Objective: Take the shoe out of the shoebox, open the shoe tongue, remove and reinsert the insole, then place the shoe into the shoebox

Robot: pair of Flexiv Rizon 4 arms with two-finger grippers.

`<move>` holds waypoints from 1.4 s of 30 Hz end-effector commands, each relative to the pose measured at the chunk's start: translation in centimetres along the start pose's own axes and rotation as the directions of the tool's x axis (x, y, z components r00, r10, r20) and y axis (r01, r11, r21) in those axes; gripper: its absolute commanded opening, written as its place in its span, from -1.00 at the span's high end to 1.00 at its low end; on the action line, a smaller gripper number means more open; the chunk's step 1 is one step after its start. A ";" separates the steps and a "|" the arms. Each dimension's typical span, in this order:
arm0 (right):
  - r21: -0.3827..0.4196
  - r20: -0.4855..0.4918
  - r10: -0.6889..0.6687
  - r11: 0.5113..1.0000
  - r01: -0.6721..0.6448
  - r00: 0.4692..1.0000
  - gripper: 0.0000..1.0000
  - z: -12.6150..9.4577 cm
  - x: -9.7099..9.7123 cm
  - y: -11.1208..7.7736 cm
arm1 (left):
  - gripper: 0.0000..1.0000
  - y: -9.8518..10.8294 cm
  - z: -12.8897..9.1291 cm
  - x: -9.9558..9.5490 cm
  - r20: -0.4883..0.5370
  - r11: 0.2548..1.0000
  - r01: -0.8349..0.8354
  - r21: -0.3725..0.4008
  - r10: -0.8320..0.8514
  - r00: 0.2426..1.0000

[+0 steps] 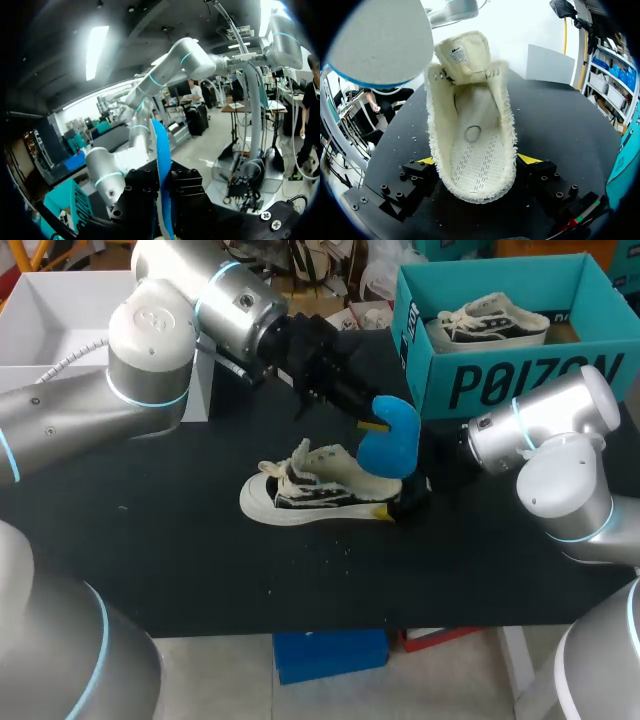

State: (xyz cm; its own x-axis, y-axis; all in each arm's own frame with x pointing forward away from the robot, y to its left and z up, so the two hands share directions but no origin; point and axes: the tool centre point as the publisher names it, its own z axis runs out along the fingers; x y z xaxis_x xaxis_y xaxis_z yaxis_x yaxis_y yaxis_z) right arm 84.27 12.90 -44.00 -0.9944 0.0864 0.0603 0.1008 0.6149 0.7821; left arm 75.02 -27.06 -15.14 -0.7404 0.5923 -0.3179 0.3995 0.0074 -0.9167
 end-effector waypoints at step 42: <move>0.003 0.001 0.002 1.000 -0.002 1.000 1.00 0.2 0.0 0.0 | 1.00 -7.1 -5.7 0.1 0.235 0.820 0.514 0.253 -0.567 0.790</move>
State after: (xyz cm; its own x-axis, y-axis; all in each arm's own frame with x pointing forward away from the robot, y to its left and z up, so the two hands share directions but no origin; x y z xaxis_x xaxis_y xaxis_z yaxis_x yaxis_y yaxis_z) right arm 84.27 12.90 -44.01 -0.9944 0.0864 0.0603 0.1009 0.6150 0.7821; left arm 74.93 -22.59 -6.28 -0.9389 0.2669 0.2176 -0.1858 0.1393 -0.9727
